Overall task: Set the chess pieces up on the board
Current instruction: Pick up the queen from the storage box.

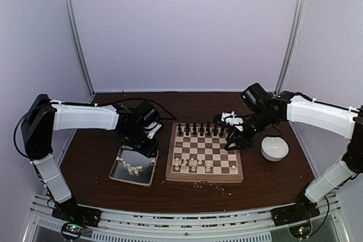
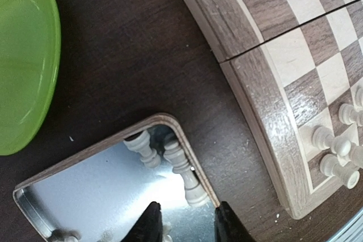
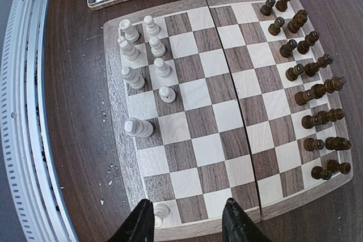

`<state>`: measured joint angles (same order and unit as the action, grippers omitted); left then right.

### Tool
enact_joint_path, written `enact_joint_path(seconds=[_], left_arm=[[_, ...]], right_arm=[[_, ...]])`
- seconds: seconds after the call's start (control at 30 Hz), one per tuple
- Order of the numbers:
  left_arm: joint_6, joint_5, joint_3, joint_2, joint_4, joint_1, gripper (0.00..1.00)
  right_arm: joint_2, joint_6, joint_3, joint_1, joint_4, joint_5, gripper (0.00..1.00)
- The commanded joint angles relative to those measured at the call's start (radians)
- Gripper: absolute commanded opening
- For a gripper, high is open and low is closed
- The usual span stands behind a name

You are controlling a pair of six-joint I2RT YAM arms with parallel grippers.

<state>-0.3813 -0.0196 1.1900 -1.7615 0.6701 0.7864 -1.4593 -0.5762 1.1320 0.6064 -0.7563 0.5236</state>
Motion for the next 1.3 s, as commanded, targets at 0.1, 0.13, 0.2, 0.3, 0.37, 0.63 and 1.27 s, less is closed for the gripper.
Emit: enact_joint_path(seconds=[0.1, 0.13, 0.2, 0.3, 0.37, 0.63, 1.27], left_arm=[[-0.025, -0.01, -0.001, -0.032, -0.017, -0.006, 0.28], [-0.025, -0.015, 0.001, -0.039, -0.015, -0.006, 0.28], [-0.025, -0.017, 0.01, -0.054, -0.006, -0.006, 0.28], [-0.021, -0.023, 0.019, -0.078, 0.001, -0.006, 0.28], [-0.019, -0.021, 0.018, -0.087, 0.001, -0.006, 0.26], [-0.021, -0.008, 0.003, -0.108, 0.007, -0.004, 0.24], [0.059, 0.048, 0.012, -0.082, 0.07, 0.0, 0.11]], right_arm=[[-0.013, -0.008, 0.008, 0.001, -0.019, -0.003, 0.41], [-0.013, -0.008, 0.007, 0.001, -0.019, -0.004, 0.41], [-0.016, -0.008, 0.008, 0.001, -0.021, -0.004, 0.41], [-0.021, -0.01, 0.011, 0.001, -0.024, -0.001, 0.41], [-0.021, -0.01, 0.011, 0.001, -0.025, 0.0, 0.41], [-0.028, -0.015, 0.012, 0.001, -0.031, 0.004, 0.41], [-0.042, -0.012, 0.016, 0.001, -0.036, 0.01, 0.41]])
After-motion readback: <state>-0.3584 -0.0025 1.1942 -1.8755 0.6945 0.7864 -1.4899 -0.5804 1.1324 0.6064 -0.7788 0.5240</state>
